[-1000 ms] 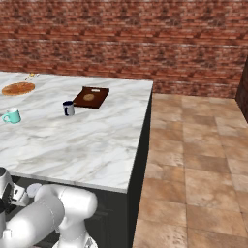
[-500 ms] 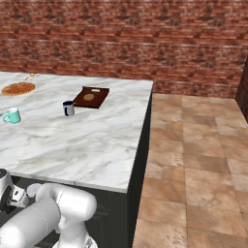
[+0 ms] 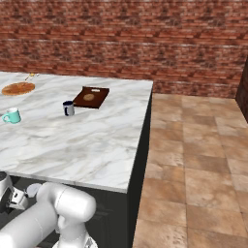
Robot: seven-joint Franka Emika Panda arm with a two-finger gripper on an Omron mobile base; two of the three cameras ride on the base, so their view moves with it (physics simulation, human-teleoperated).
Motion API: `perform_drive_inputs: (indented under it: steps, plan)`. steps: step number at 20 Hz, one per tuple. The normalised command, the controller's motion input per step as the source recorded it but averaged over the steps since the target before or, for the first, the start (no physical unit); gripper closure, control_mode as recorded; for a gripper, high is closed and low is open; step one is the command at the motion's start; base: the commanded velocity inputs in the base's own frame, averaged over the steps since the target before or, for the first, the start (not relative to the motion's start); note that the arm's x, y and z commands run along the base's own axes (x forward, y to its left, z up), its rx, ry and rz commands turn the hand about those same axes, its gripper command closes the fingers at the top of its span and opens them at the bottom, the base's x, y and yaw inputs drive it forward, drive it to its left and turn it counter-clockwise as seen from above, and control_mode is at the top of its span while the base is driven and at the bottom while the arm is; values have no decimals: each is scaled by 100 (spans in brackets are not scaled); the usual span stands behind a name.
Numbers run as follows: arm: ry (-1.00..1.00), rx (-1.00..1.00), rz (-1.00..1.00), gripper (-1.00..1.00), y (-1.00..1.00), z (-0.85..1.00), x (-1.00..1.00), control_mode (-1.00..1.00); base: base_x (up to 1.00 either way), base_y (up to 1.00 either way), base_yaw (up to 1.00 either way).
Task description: Take the pizza cutter from the drawer on the left and place it on the dining counter for cutting.
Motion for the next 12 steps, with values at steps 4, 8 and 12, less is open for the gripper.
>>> perform_drive_inputs:
  steps: [4, 8, 12]
  plan:
    - [0, 0, 0, -100, 8, -21, 0, -100, 0, 0, 0]
    - [0, 0, 0, -100, 2, -26, 0, -100, 0, 0, 0]
    - [1, 0, 0, 100, 13, -37, -7, -100, 0, 0, 0]
